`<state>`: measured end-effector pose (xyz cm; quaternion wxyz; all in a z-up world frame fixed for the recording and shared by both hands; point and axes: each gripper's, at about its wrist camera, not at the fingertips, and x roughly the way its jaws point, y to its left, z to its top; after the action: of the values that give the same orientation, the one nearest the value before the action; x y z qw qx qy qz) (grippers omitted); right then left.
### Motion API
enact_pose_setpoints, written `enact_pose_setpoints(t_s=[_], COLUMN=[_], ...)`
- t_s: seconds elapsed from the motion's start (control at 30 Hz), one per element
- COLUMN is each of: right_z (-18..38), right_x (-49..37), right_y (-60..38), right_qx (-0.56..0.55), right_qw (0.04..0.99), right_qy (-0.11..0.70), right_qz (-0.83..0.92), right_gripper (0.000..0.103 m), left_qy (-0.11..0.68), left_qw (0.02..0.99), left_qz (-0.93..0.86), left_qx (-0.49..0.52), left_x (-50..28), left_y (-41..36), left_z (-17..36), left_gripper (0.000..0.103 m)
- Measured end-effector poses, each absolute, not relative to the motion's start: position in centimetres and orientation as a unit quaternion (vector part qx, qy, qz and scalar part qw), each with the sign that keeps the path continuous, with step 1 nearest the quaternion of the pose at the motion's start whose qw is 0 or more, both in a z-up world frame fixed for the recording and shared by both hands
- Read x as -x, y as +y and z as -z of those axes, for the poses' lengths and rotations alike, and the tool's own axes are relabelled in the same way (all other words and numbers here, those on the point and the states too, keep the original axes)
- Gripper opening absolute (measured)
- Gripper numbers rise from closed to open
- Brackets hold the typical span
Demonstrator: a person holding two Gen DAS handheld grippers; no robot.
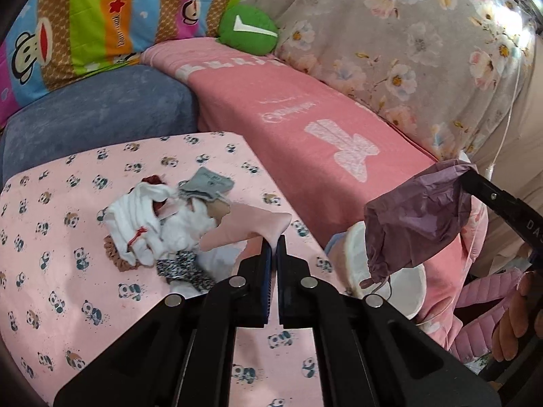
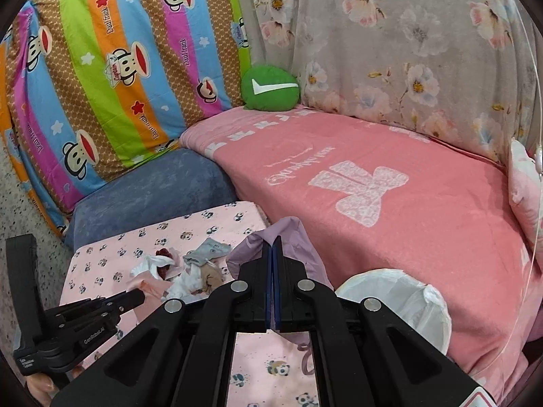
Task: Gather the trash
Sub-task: 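Lift the lavender cap with the right tool and carry it over the bin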
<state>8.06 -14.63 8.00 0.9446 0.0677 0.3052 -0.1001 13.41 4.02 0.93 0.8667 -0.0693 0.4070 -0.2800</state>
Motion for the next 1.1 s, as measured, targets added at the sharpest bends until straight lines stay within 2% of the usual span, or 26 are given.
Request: enact_pose_setpoints(t_s=[0.4,0.73,1.1], right_z=[-9.6,-5.2,-1.3], right_x=[-3.0,-1.2,-0.2], right_y=[-23.8,-30.1,-33.0], right_qx=[-0.087,-0.106,-0.134], right_qw=[0.940,0.921,0.904], right_qy=[0.284,0.325,0.360], right_qz=[0.168,0.186,0.188], right_gripper=[0.002,0.002,0.002], left_qy=[0.398,0.425,0.453], left_qw=[0.839,0.805,0.782], left_qz=[0.369,0.415,0.426], left_qx=[0.029,-0.007,-0.039], left_x=[-10.3,-8.2,-6.7], left_y=[-6.9,-15.3,-19.9], left_z=[-2.9,-0.8,1.8], left_gripper=[0.002,0.003,0.003])
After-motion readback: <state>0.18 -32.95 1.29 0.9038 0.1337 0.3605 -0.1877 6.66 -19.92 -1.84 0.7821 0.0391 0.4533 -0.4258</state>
